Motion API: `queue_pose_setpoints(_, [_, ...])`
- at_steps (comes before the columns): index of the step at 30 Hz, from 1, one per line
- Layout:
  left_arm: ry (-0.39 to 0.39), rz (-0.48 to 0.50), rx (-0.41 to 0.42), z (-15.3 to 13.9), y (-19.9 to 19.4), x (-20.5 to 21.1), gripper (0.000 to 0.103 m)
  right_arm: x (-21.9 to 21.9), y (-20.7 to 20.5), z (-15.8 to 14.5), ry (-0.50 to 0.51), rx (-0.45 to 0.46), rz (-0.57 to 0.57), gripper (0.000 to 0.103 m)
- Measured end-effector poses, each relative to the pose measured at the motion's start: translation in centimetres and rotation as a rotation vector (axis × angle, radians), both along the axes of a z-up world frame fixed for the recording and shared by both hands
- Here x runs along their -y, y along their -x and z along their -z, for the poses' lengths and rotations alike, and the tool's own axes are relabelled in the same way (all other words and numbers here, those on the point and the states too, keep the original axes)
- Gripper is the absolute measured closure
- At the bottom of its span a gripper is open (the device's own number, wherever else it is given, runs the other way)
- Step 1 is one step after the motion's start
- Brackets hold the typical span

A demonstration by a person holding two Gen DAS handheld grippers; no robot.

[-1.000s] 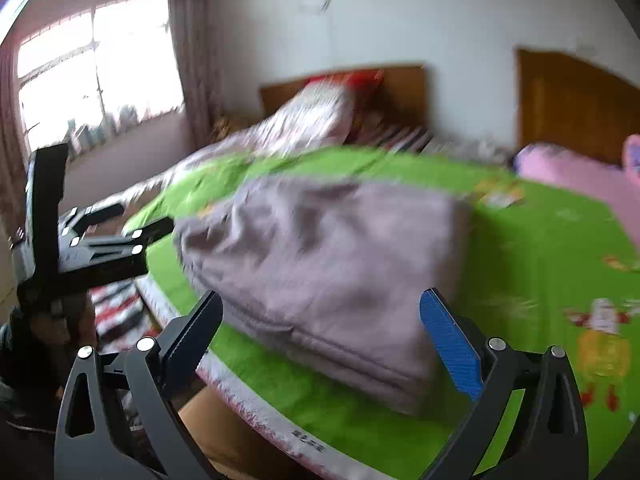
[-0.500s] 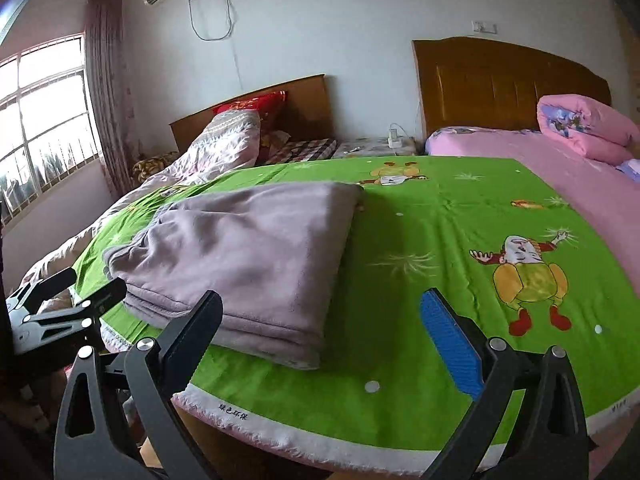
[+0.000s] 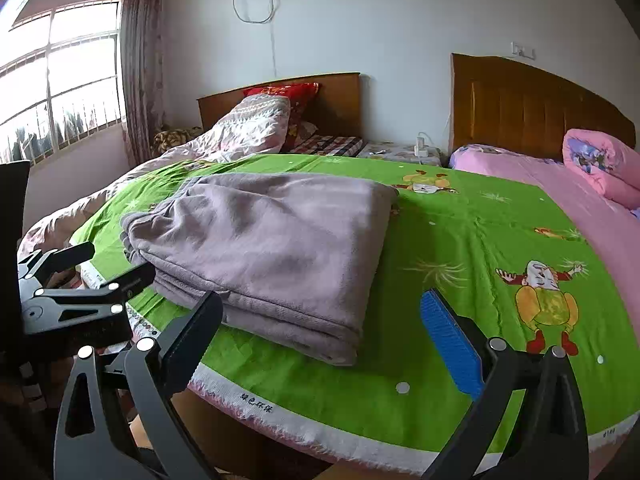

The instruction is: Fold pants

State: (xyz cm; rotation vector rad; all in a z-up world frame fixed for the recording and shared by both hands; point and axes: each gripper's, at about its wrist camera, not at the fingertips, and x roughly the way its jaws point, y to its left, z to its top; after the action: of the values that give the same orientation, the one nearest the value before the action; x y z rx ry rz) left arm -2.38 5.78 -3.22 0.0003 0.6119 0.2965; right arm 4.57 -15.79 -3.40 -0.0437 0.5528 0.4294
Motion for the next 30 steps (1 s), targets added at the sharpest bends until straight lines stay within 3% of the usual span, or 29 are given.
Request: queue_pose_setpoints(30, [0.044,-0.029,-0.025,0.8,-0.1,-1.4,0.001,-0.6,0.0,0.6,0.022,-0.032,-0.002,0.006])
